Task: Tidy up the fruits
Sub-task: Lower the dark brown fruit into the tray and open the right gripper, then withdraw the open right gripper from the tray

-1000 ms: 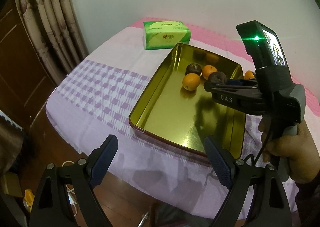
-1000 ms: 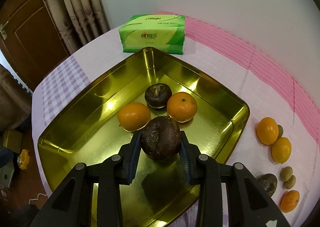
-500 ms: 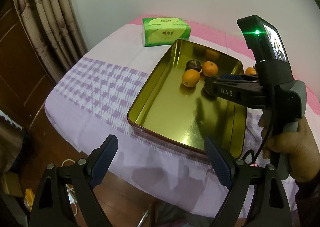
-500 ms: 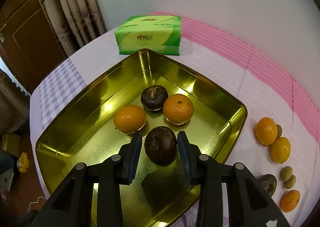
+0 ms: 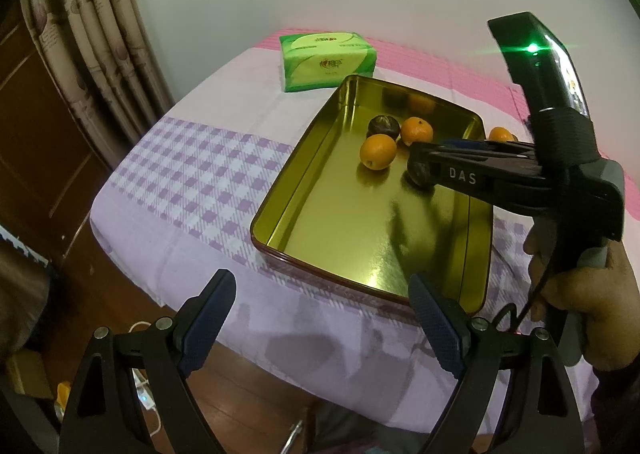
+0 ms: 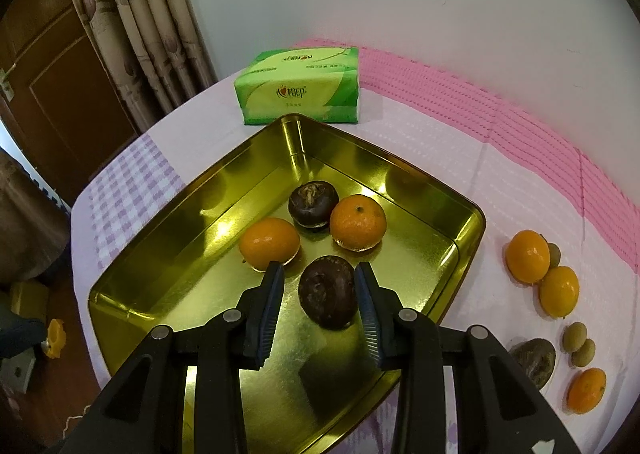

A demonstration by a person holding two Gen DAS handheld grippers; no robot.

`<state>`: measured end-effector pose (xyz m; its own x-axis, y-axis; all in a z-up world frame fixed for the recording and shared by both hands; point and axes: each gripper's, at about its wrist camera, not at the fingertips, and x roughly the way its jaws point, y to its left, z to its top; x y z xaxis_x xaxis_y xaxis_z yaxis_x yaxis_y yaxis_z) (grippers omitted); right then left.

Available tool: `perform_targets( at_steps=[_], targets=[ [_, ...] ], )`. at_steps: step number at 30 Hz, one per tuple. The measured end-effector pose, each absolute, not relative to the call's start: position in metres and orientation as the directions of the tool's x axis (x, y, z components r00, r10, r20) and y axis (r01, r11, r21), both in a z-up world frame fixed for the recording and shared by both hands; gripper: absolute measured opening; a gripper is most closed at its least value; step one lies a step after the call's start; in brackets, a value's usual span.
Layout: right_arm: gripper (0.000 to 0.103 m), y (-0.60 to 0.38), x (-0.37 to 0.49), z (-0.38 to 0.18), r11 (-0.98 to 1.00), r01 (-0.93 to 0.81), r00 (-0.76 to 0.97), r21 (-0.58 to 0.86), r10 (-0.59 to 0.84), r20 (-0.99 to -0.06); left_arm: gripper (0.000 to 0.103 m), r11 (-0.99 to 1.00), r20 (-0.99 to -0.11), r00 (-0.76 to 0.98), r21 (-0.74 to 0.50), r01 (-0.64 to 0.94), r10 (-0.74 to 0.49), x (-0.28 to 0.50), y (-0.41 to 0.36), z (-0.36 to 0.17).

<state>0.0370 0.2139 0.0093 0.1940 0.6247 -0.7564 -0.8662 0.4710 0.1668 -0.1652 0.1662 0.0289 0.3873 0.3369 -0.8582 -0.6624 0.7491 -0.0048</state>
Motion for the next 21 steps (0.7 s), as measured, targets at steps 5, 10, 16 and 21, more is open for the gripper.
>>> perform_targets(
  at_steps=[5,10,16,21],
  targets=[
    [0.037,0.204,0.031,0.019,0.469,-0.863,0.198,0.185,0.652,-0.731,0.088,0.751,-0.857,0.386,0.002,-0.66,0.341,-0.164,0.166,0.029],
    [0.045,0.187,0.027,0.028,0.471,-0.855,0.198,0.219,0.686,-0.7,0.088,0.755,-0.852,0.385,0.018,-0.655,0.354,-0.164,0.163,0.03],
    [0.05,0.162,0.021,0.035,0.479,-0.843,0.206,0.244,0.708,-0.676,0.088,0.762,-0.844,0.384,0.044,-0.647,0.374,-0.163,0.158,0.031],
    [0.052,0.136,0.024,0.036,0.5,-0.824,0.221,0.266,0.716,-0.663,0.088,0.766,-0.838,0.381,0.067,-0.639,0.391,-0.161,0.153,0.032]
  ],
)
